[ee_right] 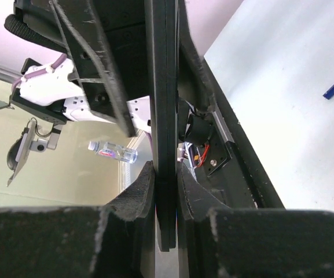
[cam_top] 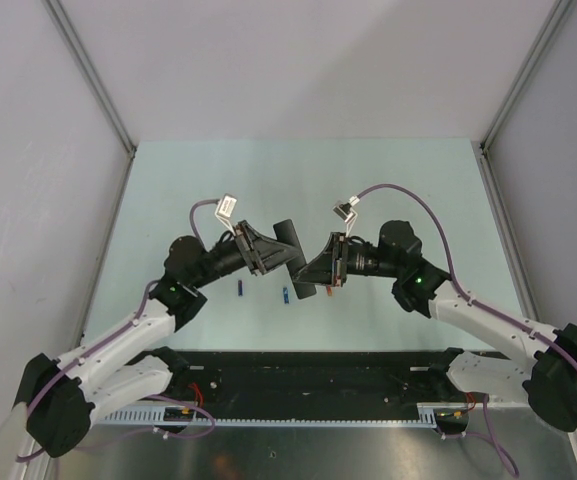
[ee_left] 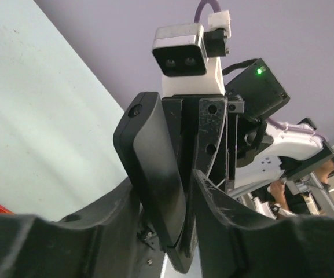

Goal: Load the batteries into the remote control
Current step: Adjust the remote control.

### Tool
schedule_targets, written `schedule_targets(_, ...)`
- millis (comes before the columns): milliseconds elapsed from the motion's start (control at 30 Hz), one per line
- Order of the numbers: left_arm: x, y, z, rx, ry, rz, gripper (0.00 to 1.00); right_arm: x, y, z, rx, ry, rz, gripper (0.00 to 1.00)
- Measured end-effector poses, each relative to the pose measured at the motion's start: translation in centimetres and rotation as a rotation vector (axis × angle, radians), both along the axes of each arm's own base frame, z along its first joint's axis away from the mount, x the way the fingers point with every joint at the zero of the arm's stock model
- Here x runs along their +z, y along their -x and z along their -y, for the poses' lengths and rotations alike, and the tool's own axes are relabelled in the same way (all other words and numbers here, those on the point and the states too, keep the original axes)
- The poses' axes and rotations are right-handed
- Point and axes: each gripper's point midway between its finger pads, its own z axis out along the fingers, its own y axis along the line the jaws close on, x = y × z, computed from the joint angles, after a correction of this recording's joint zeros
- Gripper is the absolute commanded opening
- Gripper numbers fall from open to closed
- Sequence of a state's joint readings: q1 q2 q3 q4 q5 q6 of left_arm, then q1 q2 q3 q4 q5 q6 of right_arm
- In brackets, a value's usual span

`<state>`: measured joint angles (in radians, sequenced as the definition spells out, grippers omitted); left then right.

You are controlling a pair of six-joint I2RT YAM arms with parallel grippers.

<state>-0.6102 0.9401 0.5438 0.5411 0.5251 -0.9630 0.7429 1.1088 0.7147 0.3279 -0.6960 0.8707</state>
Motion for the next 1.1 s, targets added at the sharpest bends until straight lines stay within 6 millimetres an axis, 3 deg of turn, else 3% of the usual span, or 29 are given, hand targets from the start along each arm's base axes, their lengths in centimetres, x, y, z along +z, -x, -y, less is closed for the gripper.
schedule_targets(233, -0.6, -0.6, 0.1, 0.018, 0.012, -0.046, 0.38, -0.4, -0.6, -0.3, -0.005, -0.005, -0.046, 0.00)
schedule_targets(333, -1.1, -1.0, 0.3, 0.022, 0.011, -0.068, 0.29, -0.6, -1.0, -0.3, -0.007, -0.006, -0.069, 0.00)
schedule_targets(400, -1.1, -1.2, 0.4, 0.022, 0.022, -0.081, 0.19, -0.5, -1.3, -0.3, -0.010, -0.012, -0.083, 0.00)
schedule_targets(433, -1.0, -1.2, 0.4, 0.022, 0.030, -0.087, 0.06, -0.5, -1.4, -0.2, -0.009, -0.019, -0.087, 0.00)
schedule_targets(467, -0.7, -1.3, 0.5, 0.020, 0.045, -0.092, 0.00, -0.4, -1.5, -0.2, -0.006, -0.028, -0.088, 0.00)
schedule_targets(700, -0.5, -2.2, 0.8, 0.032, 0.102, -0.164, 0.00, -0.3, -2.6, 0.1, 0.011, -0.077, -0.125, 0.02)
schedule_targets(833, -1.4, -3.1, 1.0, 0.055, 0.105, -0.217, 0.00, -1.0, -3.3, 0.3, 0.014, -0.074, -0.169, 0.16)
schedule_targets(967, -2.7, -4.1, 1.4, 0.070, 0.099, -0.265, 0.00, -1.9, -4.2, 0.7, 0.004, -0.062, -0.215, 0.37)
schedule_targets(1100, -4.2, -5.0, 2.0, 0.074, 0.070, -0.294, 0.00, -2.7, -5.5, 1.0, -0.041, -0.051, -0.267, 0.45)
